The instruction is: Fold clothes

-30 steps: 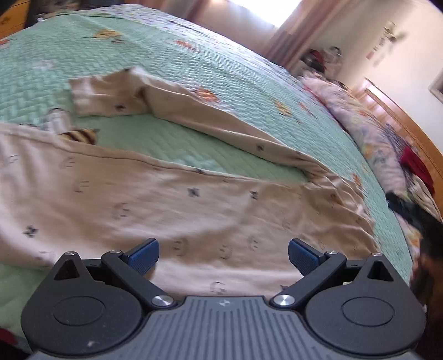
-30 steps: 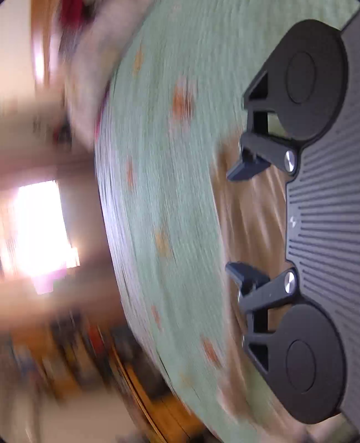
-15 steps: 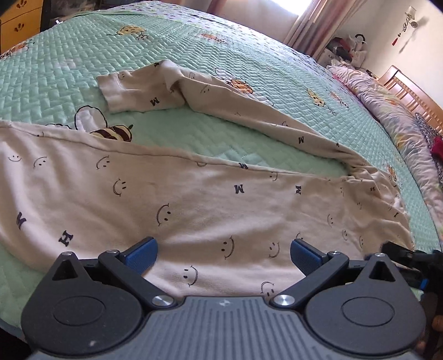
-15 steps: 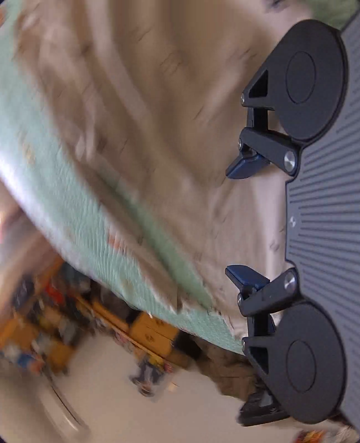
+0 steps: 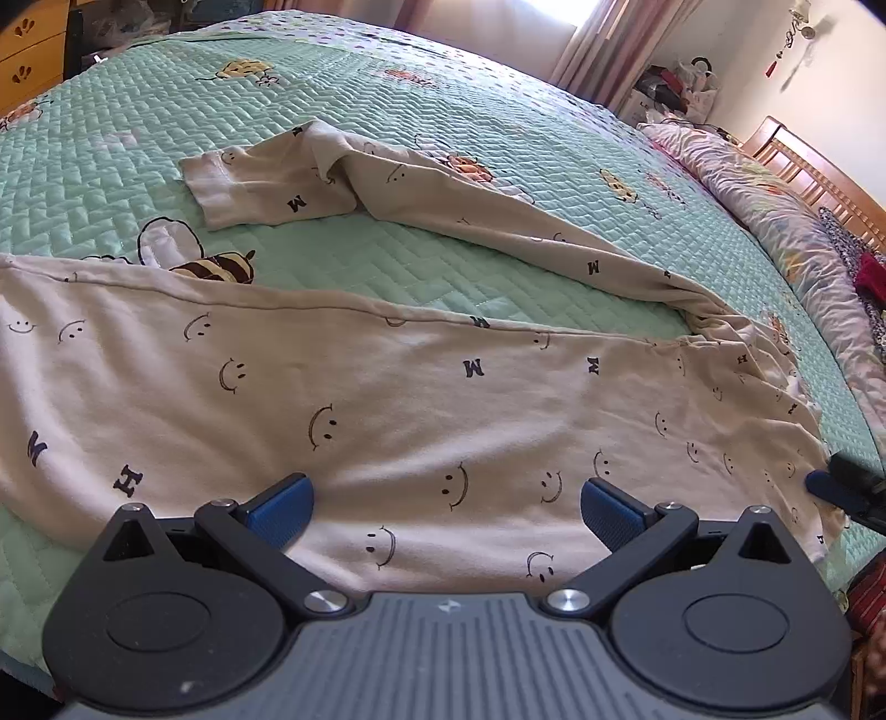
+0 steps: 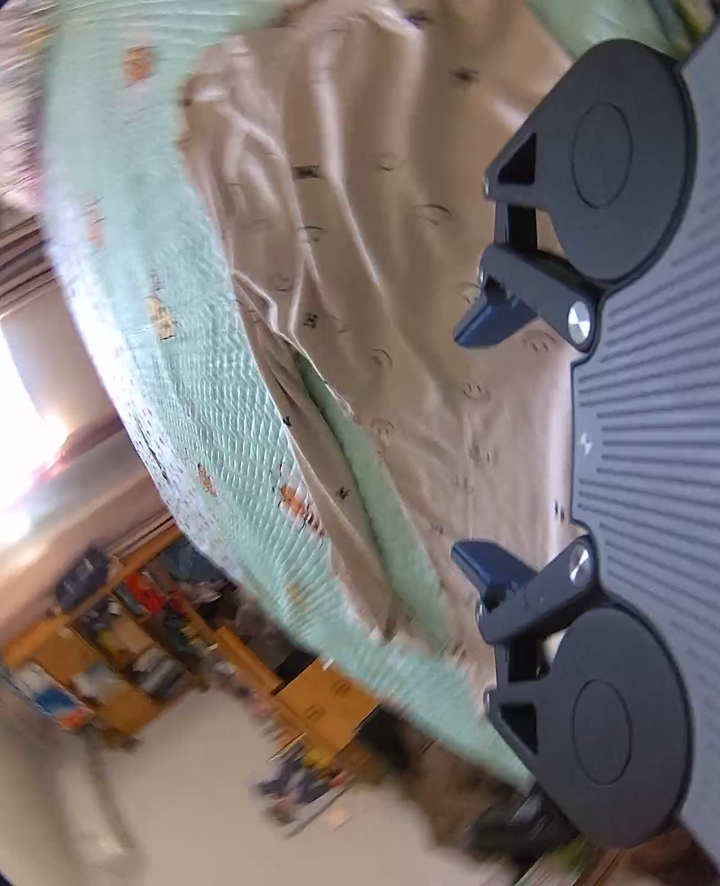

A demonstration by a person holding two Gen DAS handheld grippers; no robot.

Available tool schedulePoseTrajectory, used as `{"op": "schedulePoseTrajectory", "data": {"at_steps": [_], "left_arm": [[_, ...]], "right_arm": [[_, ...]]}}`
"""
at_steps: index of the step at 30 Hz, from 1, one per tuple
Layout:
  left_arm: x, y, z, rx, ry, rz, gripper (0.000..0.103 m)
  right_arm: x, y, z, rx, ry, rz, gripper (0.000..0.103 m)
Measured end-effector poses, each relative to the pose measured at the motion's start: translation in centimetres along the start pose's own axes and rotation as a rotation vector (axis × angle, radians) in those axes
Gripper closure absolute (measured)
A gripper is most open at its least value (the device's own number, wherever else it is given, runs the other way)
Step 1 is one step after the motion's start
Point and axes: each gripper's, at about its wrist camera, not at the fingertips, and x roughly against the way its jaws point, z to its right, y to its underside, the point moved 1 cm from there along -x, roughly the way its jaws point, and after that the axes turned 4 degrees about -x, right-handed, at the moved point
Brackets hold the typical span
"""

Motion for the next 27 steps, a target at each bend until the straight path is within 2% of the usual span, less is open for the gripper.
{"op": "schedulePoseTrajectory", "data": {"at_steps": [2, 5, 8, 10, 13, 15, 19, 22, 23, 27], "left_arm": [[0.0, 0.0, -0.1, -0.003, 0.006, 0.001, 0.001], [0.0, 0.0, -0.1, -0.007, 0.011, 0.003, 0.001], [-0.2, 0.1, 0.1, -0.015, 0.005, 0.003, 0.001], [-0.2, 0.1, 0.2, -0.025, -0.001, 0.001, 0.001], [-0.2, 0.1, 0.2, -0.031, -0.002, -0.001, 0.001], [-0.2, 0.1, 0.1, -0.024, 0.000, 0.000, 0.001], [-0.3, 0.1, 0.4, -0.034, -0.020, -0.002, 0.001], [-0.4, 0.2, 0.7, -0.054, -0.033, -0.003, 0.001], [-0.3, 0.3, 0.7, -0.058, -0.033, -0.003, 0.001], [-0.3, 0.3, 0.6, -0.050, -0.031, 0.004, 0.001]], "right_arm": [[-1.6, 0.8, 0.2, 0.039, 0.078, -0.057, 0.018], [-2.0, 2.8, 0.0, 0.106, 0.099, -0.022, 0.012], [-2.5, 3.6, -1.7, 0.254, 0.180, -0.045, 0.012], [-2.5, 3.5, -2.3, 0.280, 0.200, -0.051, 0.012], [-1.6, 2.8, -1.8, 0.186, 0.174, -0.026, 0.012], [-0.6, 2.3, -1.7, 0.149, 0.156, 0.034, 0.012], [0.9, 1.4, -0.5, 0.102, 0.193, 0.128, 0.012], [0.0, 1.4, 3.3, -0.111, 0.165, 0.056, 0.012], [0.2, 1.7, 3.9, -0.145, 0.143, 0.066, 0.012], [1.2, 1.9, 3.9, -0.151, 0.113, 0.099, 0.012]]}}
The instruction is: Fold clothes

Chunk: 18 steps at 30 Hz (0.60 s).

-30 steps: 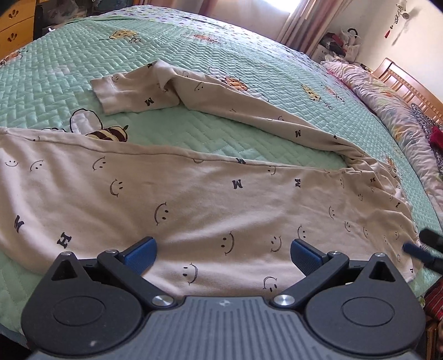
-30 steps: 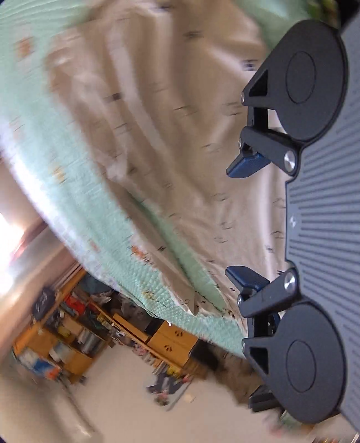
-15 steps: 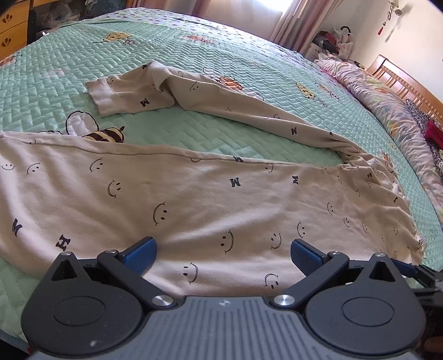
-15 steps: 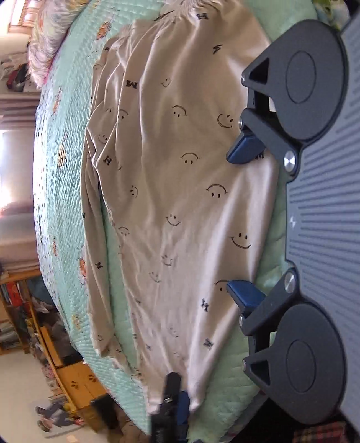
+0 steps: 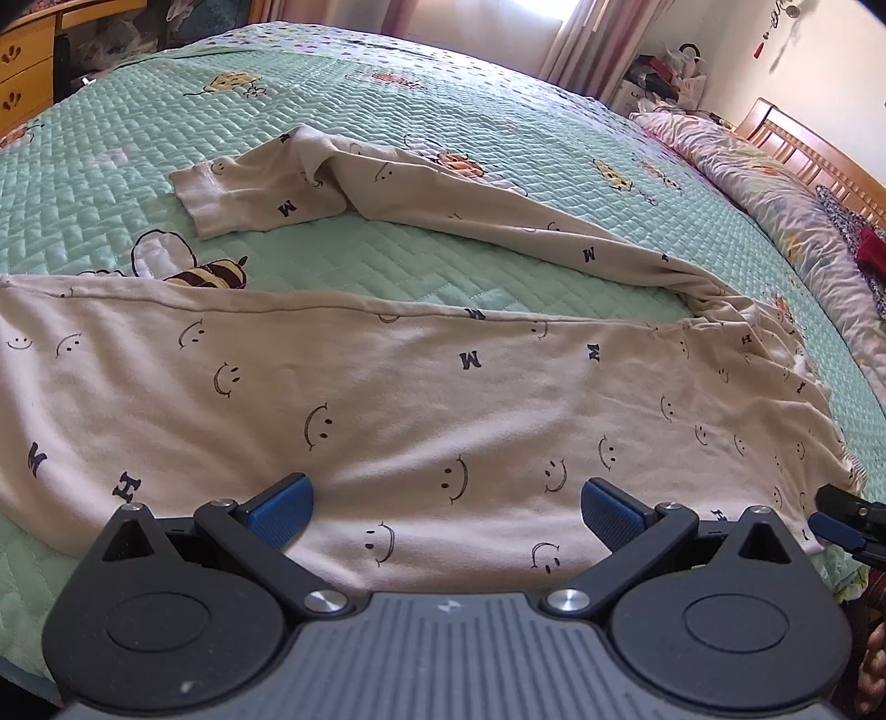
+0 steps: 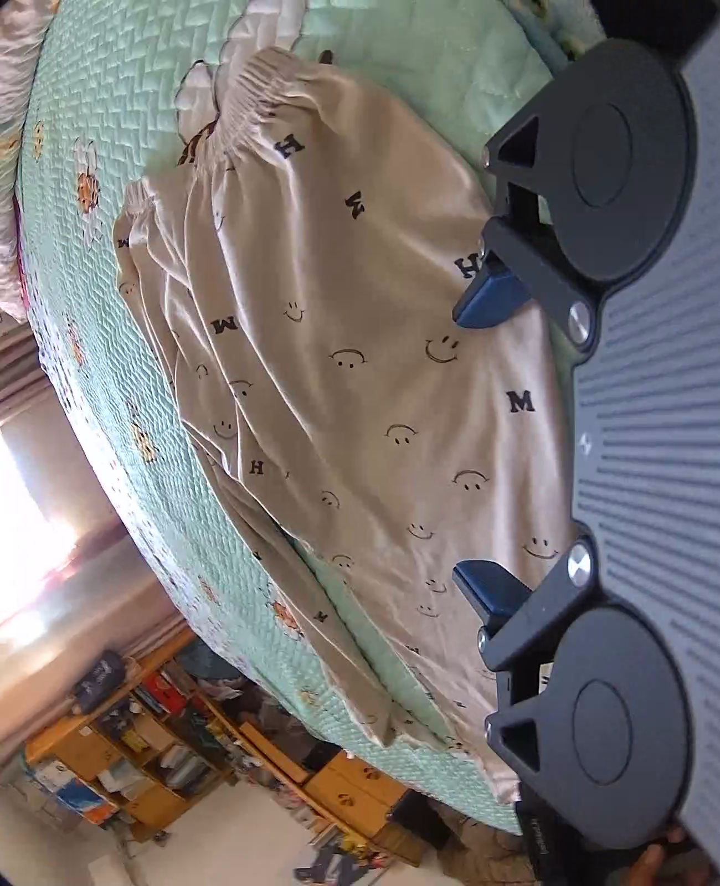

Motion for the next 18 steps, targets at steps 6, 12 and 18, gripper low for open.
{"op": "schedulePoseTrajectory", "data": {"at_steps": [6, 12, 18], "left_arm": [[0.0, 0.2, 0.2, -0.020, -0.008, 0.004, 0.001], [0.0, 0.2, 0.1, -0.026, -0.002, 0.001, 0.001], [-0.1, 0.0, 0.1, -0.011, -0.010, -0.007, 0.001]], "right_arm": [[2.0, -2.1, 2.2, -0.089, -0.053, 0.108, 0.012], [1.9, -3.6, 10.1, -0.350, -0.065, 0.023, 0.026], [6.4, -3.3, 12.8, -0.424, -0.084, 0.161, 0.027]]}}
